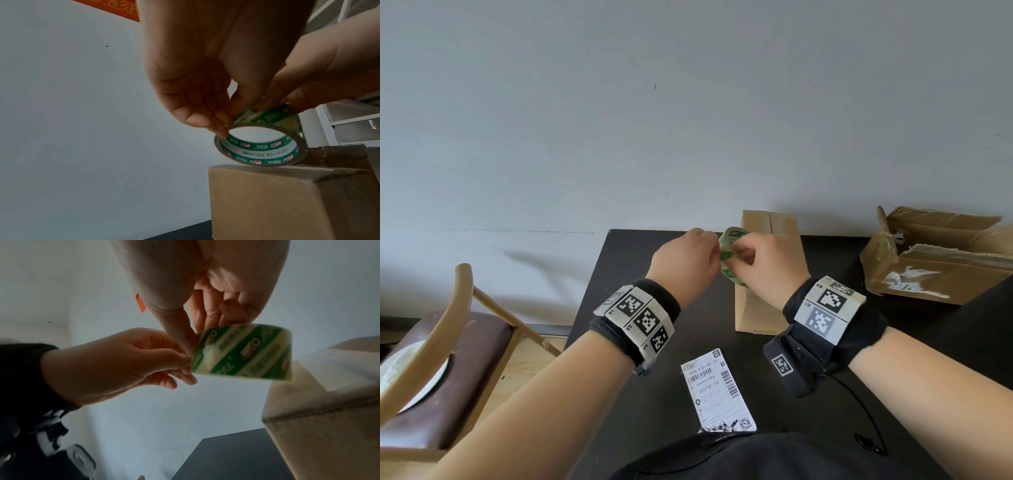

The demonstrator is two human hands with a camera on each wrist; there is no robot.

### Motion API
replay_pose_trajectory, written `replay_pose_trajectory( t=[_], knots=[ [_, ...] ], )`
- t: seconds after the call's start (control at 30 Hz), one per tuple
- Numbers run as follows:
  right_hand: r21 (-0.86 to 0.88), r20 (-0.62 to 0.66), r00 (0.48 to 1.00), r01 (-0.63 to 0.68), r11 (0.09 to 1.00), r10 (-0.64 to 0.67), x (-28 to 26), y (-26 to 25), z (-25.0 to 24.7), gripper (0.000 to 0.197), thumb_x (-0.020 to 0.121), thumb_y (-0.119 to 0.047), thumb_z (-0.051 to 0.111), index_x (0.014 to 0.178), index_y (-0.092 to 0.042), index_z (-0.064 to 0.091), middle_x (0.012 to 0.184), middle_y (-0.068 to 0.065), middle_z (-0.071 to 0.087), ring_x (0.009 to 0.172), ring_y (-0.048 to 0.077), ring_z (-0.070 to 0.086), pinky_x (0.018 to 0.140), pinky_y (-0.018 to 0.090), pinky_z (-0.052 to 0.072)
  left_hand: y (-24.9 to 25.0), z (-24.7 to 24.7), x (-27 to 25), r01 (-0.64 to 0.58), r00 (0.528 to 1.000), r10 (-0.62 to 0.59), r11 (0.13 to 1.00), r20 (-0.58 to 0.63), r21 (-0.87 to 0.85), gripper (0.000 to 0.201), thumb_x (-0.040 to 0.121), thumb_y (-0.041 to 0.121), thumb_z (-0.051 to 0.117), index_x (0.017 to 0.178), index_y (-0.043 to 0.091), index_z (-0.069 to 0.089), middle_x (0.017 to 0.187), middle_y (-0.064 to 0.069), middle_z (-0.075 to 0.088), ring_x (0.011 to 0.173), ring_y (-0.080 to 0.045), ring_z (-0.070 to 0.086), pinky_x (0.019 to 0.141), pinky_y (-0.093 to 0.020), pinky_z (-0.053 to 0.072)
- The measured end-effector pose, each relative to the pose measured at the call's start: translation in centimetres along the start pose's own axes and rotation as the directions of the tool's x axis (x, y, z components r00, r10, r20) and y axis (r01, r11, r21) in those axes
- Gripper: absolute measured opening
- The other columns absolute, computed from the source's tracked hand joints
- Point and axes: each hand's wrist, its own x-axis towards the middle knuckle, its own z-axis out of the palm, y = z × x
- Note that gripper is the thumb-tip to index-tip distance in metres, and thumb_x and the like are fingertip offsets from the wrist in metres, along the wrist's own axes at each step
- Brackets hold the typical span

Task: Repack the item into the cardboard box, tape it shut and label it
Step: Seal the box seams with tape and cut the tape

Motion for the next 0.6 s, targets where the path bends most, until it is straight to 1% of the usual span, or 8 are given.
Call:
replay_pose_trajectory(
  t=[0.13, 0.27, 0.33, 0.4, 0.43, 0.5, 0.53, 0.6],
  knots=[
    [0.096, -0.003, 0.998, -0.061, 0.994, 0.061, 0.50, 0.35, -0.07, 0.021, 0.085, -0.020, 0.066, 0.104, -0.011, 0.068, 0.098, 0.003, 0.071, 0.090, 0.015, 0.065, 0.080, 0.022, 0.048, -0.38, 0.05, -0.23, -0.097, 0.993, 0.088, 0.987, -0.076, -0.129, 0.016, 0.089, 0.017, 0.050, 0.087, 0.005, 0.060, 0.084, -0.009, 0.058, 0.070, -0.031, 0.056, 0.061, -0.039, 0.048],
    [0.117, -0.010, 0.998, -0.056, 0.992, 0.058, 0.52, 0.37, 0.26, 0.023, 0.087, -0.019, 0.063, 0.108, -0.011, 0.067, 0.104, 0.002, 0.070, 0.093, 0.014, 0.064, 0.078, 0.017, 0.044, -0.66, -0.12, -0.17, -0.091, 0.992, 0.076, 0.983, -0.100, -0.157, 0.037, 0.080, 0.034, 0.032, 0.082, 0.008, 0.058, 0.081, -0.006, 0.059, 0.066, -0.029, 0.056, 0.057, -0.037, 0.047],
    [0.111, -0.026, 0.999, -0.032, 0.993, 0.035, 0.42, 0.19, 0.28, 0.023, 0.088, -0.018, 0.062, 0.109, -0.010, 0.067, 0.104, 0.003, 0.070, 0.095, 0.015, 0.064, 0.079, 0.018, 0.043, -0.72, -0.06, -0.11, -0.033, 0.995, 0.019, 0.990, -0.097, -0.138, 0.030, 0.084, 0.032, 0.038, 0.086, 0.010, 0.059, 0.084, -0.003, 0.060, 0.072, -0.027, 0.058, 0.062, -0.037, 0.048],
    [0.101, -0.047, 0.999, -0.011, 0.995, 0.016, 0.46, 0.07, 0.07, 0.024, 0.088, -0.018, 0.062, 0.110, -0.009, 0.067, 0.105, 0.004, 0.070, 0.096, 0.017, 0.064, 0.079, 0.018, 0.043, -0.86, 0.20, -0.13, 0.024, 0.992, -0.045, 0.984, -0.115, -0.175, 0.022, 0.088, 0.034, 0.049, 0.097, 0.016, 0.058, 0.091, 0.002, 0.060, 0.080, -0.020, 0.060, 0.069, -0.035, 0.049],
    [0.096, -0.051, 0.999, -0.006, 0.995, 0.011, 0.50, 0.06, -0.04, 0.024, 0.088, -0.018, 0.062, 0.110, -0.009, 0.067, 0.105, 0.004, 0.069, 0.097, 0.017, 0.063, 0.080, 0.018, 0.043, -0.86, 0.27, -0.23, 0.040, 0.991, -0.064, 0.977, -0.113, -0.207, 0.026, 0.089, 0.037, 0.052, 0.106, 0.018, 0.058, 0.096, 0.003, 0.060, 0.084, -0.017, 0.059, 0.072, -0.034, 0.049],
    [0.095, -0.046, 0.999, -0.005, 0.995, 0.009, 0.52, 0.11, -0.21, 0.025, 0.087, -0.019, 0.063, 0.110, -0.009, 0.066, 0.107, 0.004, 0.069, 0.098, 0.017, 0.063, 0.081, 0.019, 0.044, -0.99, 0.54, -0.22, 0.020, 0.992, -0.051, 0.966, -0.112, -0.259, 0.038, 0.090, 0.043, 0.049, 0.120, 0.022, 0.058, 0.101, 0.002, 0.061, 0.090, -0.015, 0.059, 0.076, -0.034, 0.050],
    [0.097, -0.044, 0.999, -0.006, 0.995, 0.011, 0.55, 0.16, -0.23, 0.026, 0.087, -0.019, 0.063, 0.111, -0.009, 0.066, 0.107, 0.005, 0.069, 0.098, 0.017, 0.063, 0.082, 0.019, 0.045, -0.91, 0.54, -0.21, 0.005, 0.993, -0.037, 0.964, -0.116, -0.267, 0.042, 0.089, 0.046, 0.045, 0.121, 0.023, 0.060, 0.100, 0.001, 0.062, 0.091, -0.017, 0.059, 0.076, -0.036, 0.050],
    [0.109, -0.049, 0.999, -0.017, 0.994, 0.022, 0.60, 0.18, -0.19, 0.026, 0.088, -0.019, 0.063, 0.110, -0.009, 0.066, 0.106, 0.005, 0.070, 0.097, 0.016, 0.064, 0.081, 0.019, 0.045, -0.60, 0.43, -0.22, -0.003, 0.992, -0.027, 0.972, -0.127, -0.234, 0.047, 0.086, 0.047, 0.036, 0.111, 0.022, 0.067, 0.091, -0.001, 0.065, 0.087, -0.020, 0.059, 0.072, -0.038, 0.049]
  ],
)
